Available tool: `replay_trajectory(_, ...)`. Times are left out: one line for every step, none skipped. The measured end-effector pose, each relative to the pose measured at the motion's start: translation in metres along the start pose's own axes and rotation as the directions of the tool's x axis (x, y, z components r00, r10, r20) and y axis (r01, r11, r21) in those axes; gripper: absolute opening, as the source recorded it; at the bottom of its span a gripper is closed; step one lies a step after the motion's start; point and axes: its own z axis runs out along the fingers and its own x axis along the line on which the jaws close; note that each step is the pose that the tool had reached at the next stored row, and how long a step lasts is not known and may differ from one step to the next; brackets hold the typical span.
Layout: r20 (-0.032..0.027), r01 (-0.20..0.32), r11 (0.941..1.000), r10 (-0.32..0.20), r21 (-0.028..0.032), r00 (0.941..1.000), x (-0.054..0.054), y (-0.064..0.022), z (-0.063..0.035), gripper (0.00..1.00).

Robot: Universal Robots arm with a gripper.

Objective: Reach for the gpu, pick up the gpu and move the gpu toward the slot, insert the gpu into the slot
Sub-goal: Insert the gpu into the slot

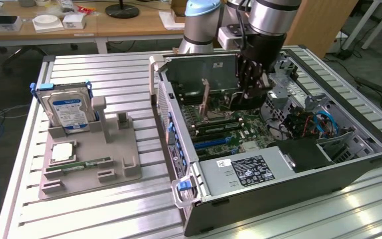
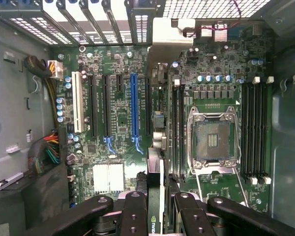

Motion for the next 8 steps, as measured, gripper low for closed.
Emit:
replay_trajectory(-0.0001, 0.000, 1.0000, 0.000, 0.0000, 1.0000, 0.0009, 0.0000, 0.0000, 0.26)
replay_trajectory(-0.0001, 0.000, 1.0000, 0.000, 0.0000, 1.0000, 0.0016, -0.0001, 0.0000, 0.26)
replay_trajectory(-0.0001, 0.000, 1.0000, 0.000, 0.0000, 1.0000, 0.0023, -0.0001, 0.0000, 0.26)
replay_trajectory(0.0000, 0.000, 1.0000, 0.000, 0.0000, 1.0000, 0.0030, -0.0001, 0.0001, 0.26)
replay_trajectory(-0.0001, 0.000, 1.0000, 0.000, 0.0000, 1.0000, 0.0037, -0.0002, 0.0001, 0.26)
replay_trajectory(-0.0005, 0.000, 1.0000, 0.000, 0.0000, 1.0000, 0.0044, -0.0002, 0.0001, 0.26)
replay_trajectory(-0.0010, 0.000, 1.0000, 0.000, 0.0000, 1.0000, 0.0052, -0.0002, 0.0001, 0.26)
replay_trajectory(-0.0014, 0.000, 1.0000, 0.000, 0.0001, 1.0000, 0.0059, -0.0003, 0.0002, 0.26)
